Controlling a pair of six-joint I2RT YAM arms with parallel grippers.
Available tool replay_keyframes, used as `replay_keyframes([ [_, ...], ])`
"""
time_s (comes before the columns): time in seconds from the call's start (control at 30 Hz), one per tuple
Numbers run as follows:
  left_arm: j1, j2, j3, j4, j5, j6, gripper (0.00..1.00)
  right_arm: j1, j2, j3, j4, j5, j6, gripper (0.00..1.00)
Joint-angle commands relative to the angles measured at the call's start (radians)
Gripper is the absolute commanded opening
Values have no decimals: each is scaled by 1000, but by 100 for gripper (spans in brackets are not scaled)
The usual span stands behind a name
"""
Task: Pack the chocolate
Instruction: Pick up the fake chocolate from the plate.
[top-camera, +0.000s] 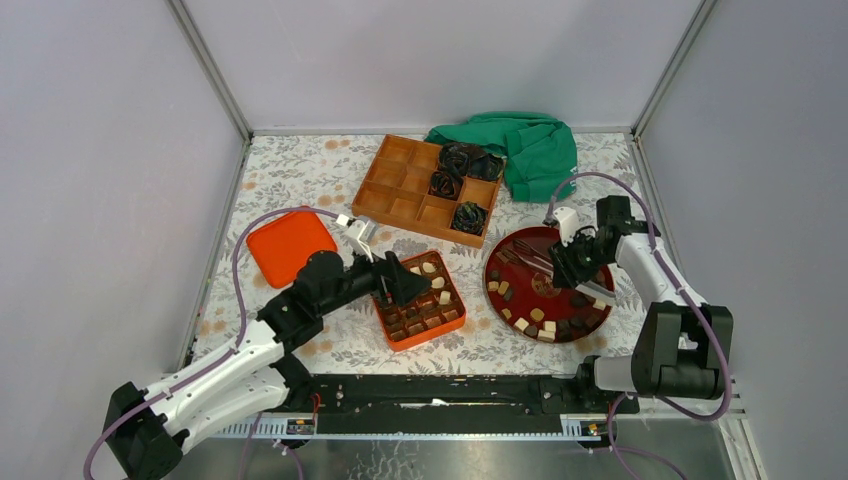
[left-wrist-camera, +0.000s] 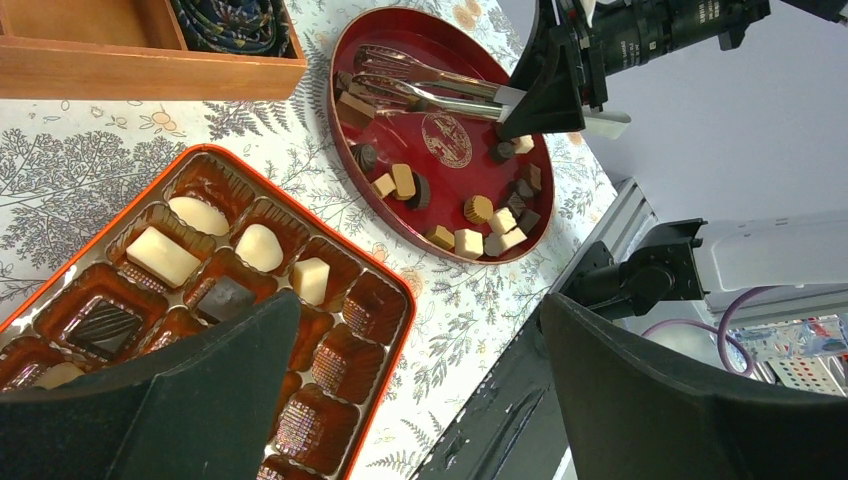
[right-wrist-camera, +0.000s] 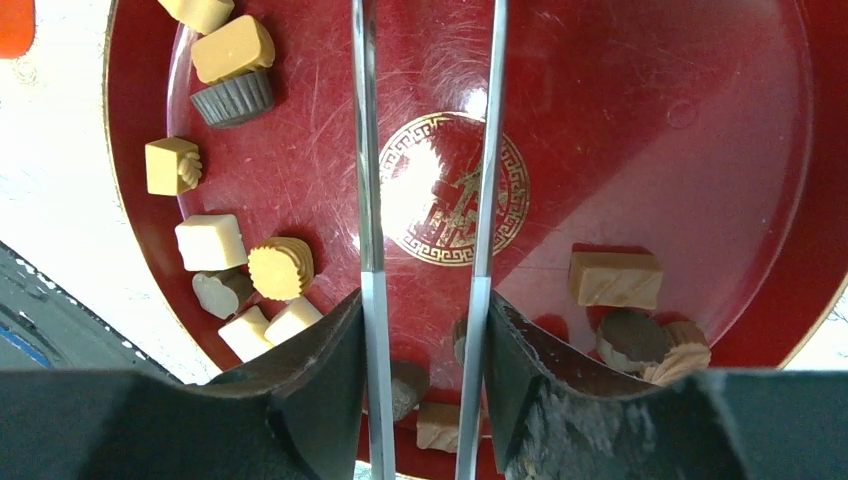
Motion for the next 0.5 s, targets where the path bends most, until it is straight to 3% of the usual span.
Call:
replay_keyframes([
  [0.0,7,-11,23,76,10,28,98,25,19,44,24,-40,0,49],
  [0.23,6,-18,23,64,10,30,98,37,41,61,26,-31,-7,45],
  [0.47,6,-49,23,15,-18,34,98,38,-13,64,1,24,9,11],
])
